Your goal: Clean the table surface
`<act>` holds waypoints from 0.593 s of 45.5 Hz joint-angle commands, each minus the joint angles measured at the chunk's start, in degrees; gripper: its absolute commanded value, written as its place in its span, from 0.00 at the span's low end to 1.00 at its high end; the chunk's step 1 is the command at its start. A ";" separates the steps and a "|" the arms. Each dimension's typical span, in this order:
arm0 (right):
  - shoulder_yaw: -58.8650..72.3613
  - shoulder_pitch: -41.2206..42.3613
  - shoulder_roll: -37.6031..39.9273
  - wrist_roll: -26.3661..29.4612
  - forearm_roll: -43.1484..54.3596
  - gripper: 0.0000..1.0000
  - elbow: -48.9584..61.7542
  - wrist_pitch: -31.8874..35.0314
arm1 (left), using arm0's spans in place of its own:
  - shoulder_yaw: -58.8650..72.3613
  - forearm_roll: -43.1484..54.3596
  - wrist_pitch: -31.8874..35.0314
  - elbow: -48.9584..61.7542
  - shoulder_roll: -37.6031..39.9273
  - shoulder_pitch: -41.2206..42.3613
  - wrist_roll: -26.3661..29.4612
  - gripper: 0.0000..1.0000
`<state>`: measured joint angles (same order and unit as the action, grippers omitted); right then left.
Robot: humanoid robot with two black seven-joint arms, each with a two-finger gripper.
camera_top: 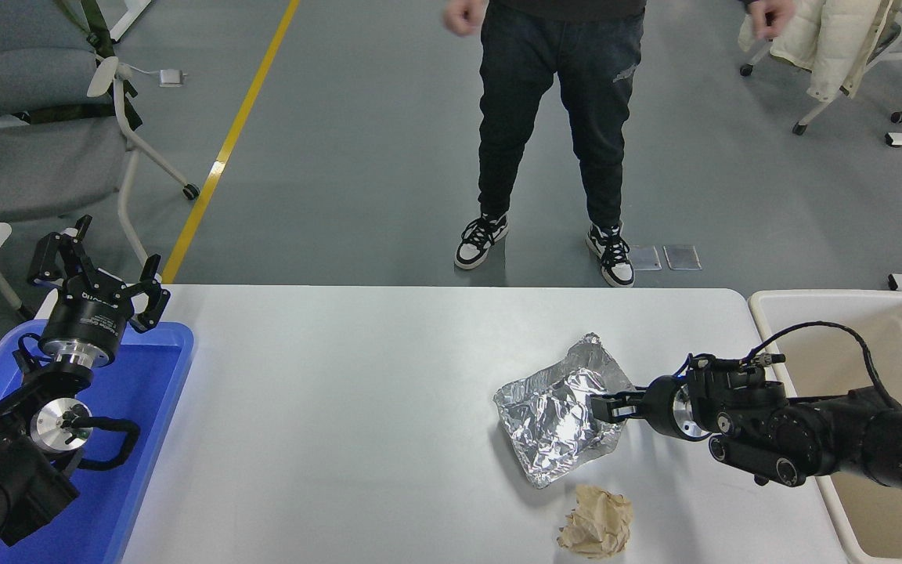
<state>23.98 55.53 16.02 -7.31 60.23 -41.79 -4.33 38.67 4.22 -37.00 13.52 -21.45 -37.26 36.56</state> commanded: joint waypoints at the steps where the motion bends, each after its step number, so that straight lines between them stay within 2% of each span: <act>1: -0.42 -0.69 -0.37 -0.25 -2.40 0.00 1.80 -0.07 | 0.00 0.00 0.00 -0.07 0.00 0.08 0.00 1.00; 17: -0.42 0.02 0.59 -3.24 -3.63 0.00 1.19 0.20 | 0.00 0.00 0.00 0.01 0.00 0.08 0.00 1.00; 27: -2.09 1.59 6.04 -6.57 -3.72 0.00 -2.23 0.37 | 0.00 0.00 0.00 0.01 0.00 0.00 0.00 1.00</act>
<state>23.28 55.72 17.73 -10.59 57.02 -41.08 -4.13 38.67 4.22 -37.00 13.50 -21.45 -37.23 36.56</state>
